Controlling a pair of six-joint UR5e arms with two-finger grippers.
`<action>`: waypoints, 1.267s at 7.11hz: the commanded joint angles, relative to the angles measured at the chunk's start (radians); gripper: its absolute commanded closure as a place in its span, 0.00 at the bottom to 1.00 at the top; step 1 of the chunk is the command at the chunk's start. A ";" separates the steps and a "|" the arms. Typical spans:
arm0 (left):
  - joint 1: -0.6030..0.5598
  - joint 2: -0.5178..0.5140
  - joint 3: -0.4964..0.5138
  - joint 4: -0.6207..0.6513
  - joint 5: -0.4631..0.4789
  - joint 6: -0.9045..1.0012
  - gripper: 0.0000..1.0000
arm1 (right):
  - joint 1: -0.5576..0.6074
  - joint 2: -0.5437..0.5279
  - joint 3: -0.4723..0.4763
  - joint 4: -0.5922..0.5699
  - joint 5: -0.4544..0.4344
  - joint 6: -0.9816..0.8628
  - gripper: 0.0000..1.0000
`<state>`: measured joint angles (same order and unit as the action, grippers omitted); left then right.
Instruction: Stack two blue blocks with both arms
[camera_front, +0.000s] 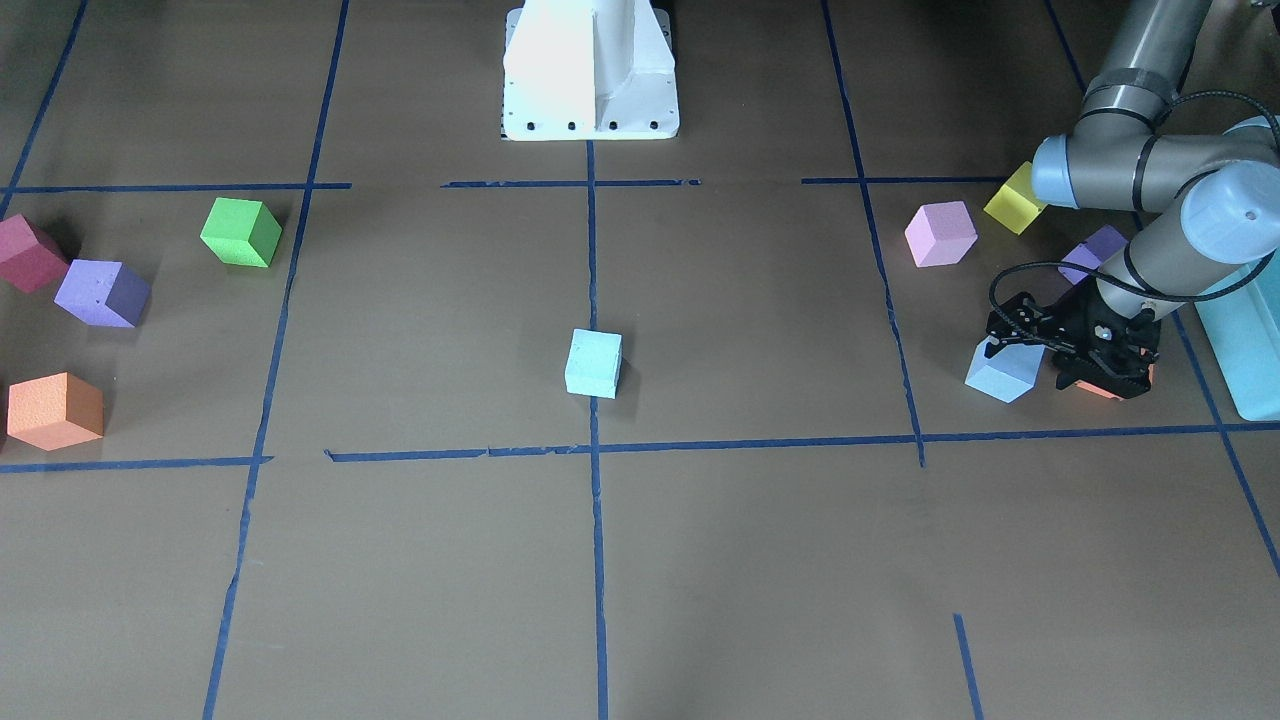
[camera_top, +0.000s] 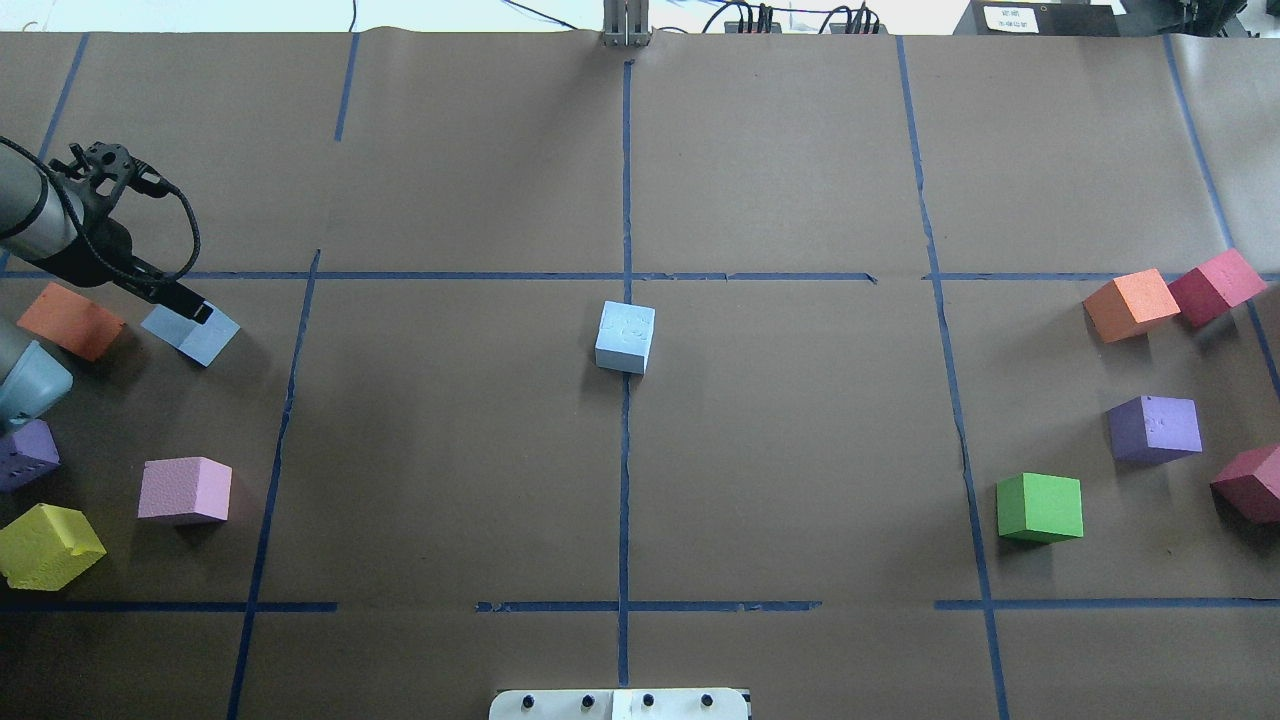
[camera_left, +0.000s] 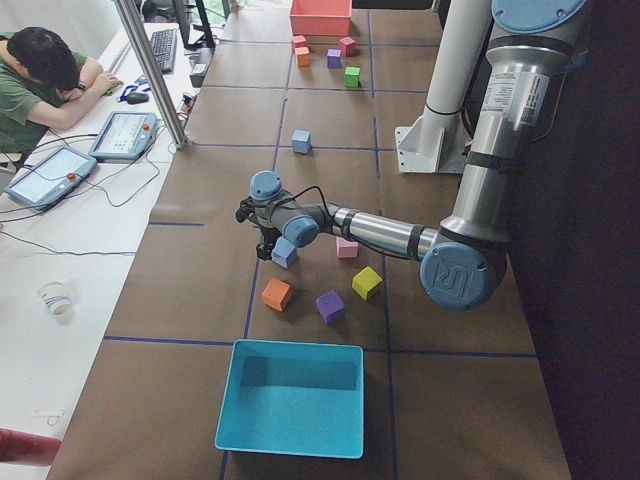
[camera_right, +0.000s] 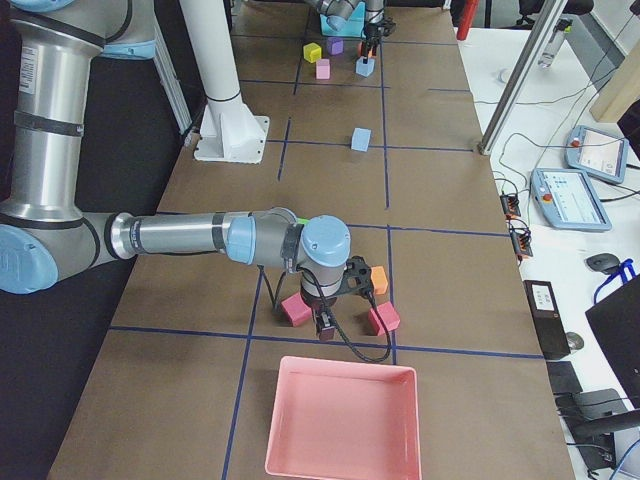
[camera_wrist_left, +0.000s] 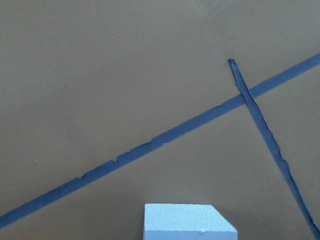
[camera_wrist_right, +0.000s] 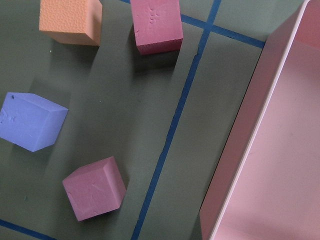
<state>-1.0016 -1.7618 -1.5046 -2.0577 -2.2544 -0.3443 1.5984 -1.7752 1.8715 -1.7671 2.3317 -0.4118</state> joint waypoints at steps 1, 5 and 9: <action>0.029 -0.001 0.036 0.001 0.001 -0.002 0.00 | 0.000 -0.001 0.000 0.000 0.000 -0.001 0.00; 0.037 -0.005 0.050 -0.007 -0.001 -0.002 0.67 | 0.000 -0.001 0.000 0.000 0.000 0.001 0.00; 0.037 -0.172 -0.104 0.237 0.004 -0.192 0.75 | 0.000 -0.001 0.000 0.000 0.002 0.001 0.00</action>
<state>-0.9659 -1.8405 -1.5523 -1.9578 -2.2522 -0.4696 1.5984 -1.7763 1.8714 -1.7672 2.3330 -0.4111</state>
